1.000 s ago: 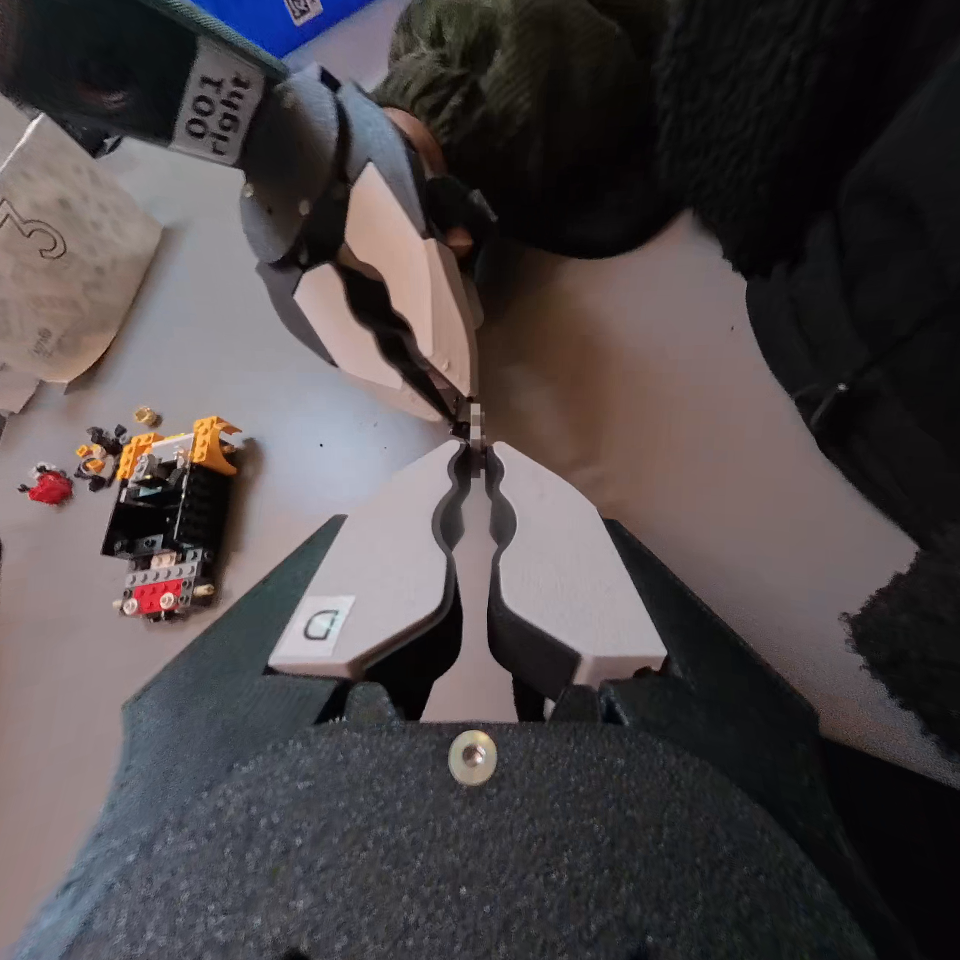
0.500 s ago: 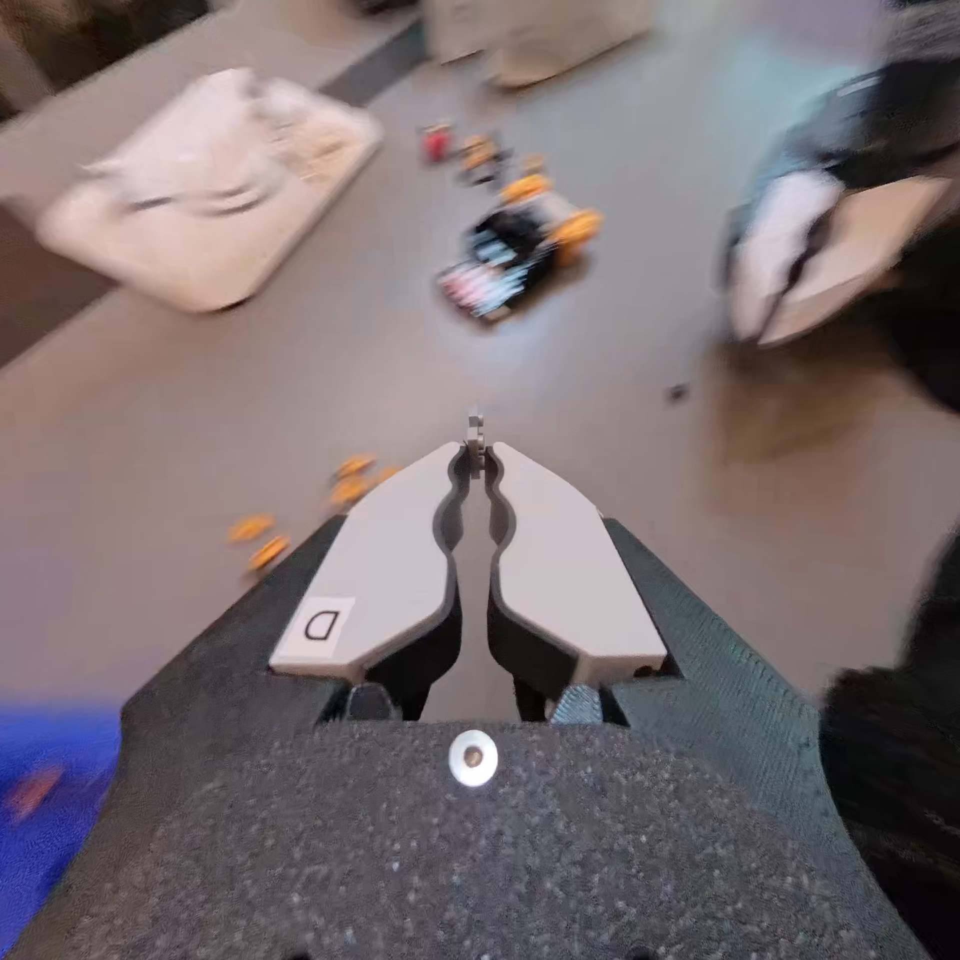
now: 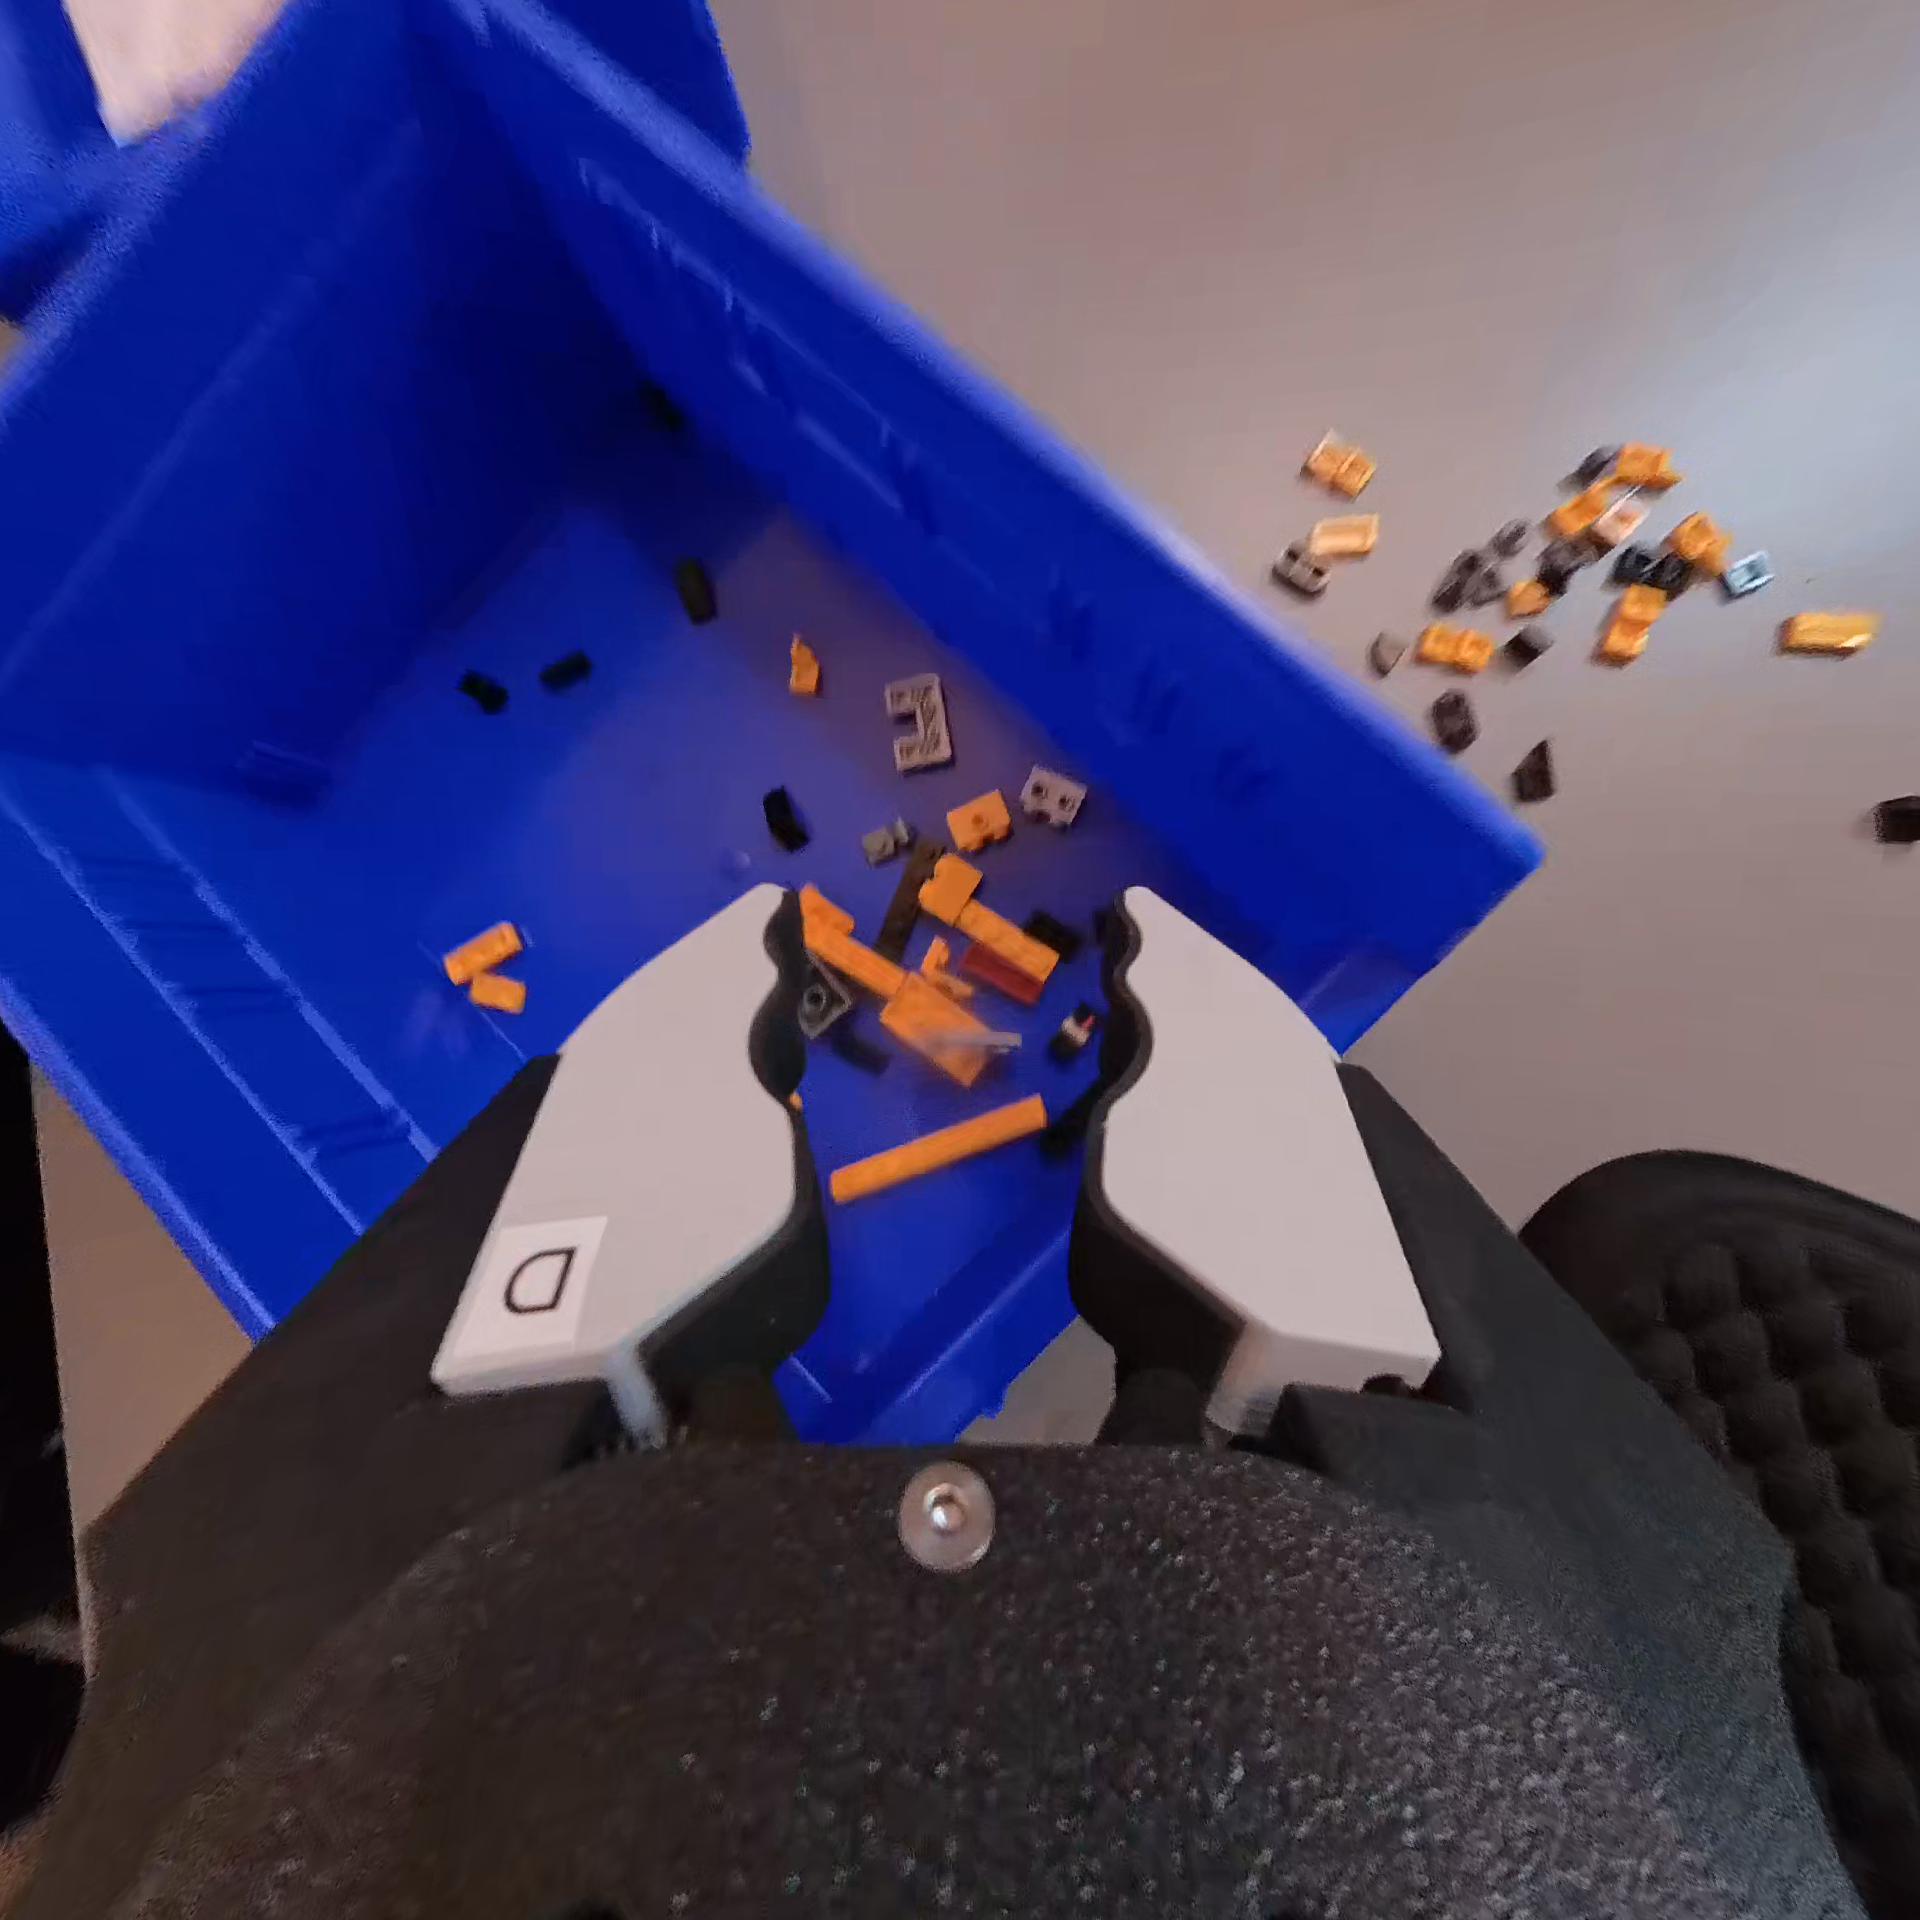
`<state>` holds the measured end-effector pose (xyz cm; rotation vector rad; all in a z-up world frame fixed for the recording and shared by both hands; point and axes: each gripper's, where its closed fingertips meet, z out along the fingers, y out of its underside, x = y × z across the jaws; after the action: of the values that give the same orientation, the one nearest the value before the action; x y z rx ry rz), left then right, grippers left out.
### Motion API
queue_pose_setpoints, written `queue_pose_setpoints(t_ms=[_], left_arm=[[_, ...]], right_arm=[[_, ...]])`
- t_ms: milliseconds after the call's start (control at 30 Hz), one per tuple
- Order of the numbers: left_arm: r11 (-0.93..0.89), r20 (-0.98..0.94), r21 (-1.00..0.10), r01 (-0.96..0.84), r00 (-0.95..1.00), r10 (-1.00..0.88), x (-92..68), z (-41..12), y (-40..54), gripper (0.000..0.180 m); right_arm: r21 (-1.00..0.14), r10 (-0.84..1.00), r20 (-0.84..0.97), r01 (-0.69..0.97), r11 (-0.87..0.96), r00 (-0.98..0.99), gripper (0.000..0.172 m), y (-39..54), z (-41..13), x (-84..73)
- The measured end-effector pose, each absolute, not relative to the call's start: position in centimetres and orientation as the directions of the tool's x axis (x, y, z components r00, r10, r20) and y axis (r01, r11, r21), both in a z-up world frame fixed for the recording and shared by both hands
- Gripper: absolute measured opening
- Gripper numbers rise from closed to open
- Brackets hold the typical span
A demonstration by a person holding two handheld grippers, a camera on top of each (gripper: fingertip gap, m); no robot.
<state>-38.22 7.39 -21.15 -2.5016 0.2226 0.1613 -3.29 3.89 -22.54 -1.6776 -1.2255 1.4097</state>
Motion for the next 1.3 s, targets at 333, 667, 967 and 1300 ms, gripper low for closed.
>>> queue_pose_setpoints(t_ms=[333, 667, 967, 1300], left_arm=[[-0.279, 0.142, -0.901, -0.333, 0.381, -0.913, -11.8, -16.8, 2.9, 0.032], [-0.507, 0.486, -0.837, -0.203, 0.148, -0.861, -5.8, -19.2, 0.6, 0.011], [-0.408, 0.354, -0.874, -0.262, 0.231, -0.906, -6.6, -19.6, 1.5, 0.003], [-0.438, -0.166, -0.826, -0.354, 0.896, -0.411, -28.0, -17.8, 9.6, 0.004]], right_arm=[[-0.960, 0.963, -0.269, 0.080, -0.268, -0.004, 0.002, 2.8, -18.7, -4.8], [-0.990, 0.992, -0.119, 0.081, -0.116, -0.039, 0.002, 0.8, -18.0, -5.5], [-0.989, 0.995, -0.094, 0.115, -0.091, -0.019, 0.005, 1.2, -18.7, -5.7], [-0.784, 0.998, 0.037, 0.620, -0.005, 0.054, 0.028, 3.8, -27.2, -2.6]])
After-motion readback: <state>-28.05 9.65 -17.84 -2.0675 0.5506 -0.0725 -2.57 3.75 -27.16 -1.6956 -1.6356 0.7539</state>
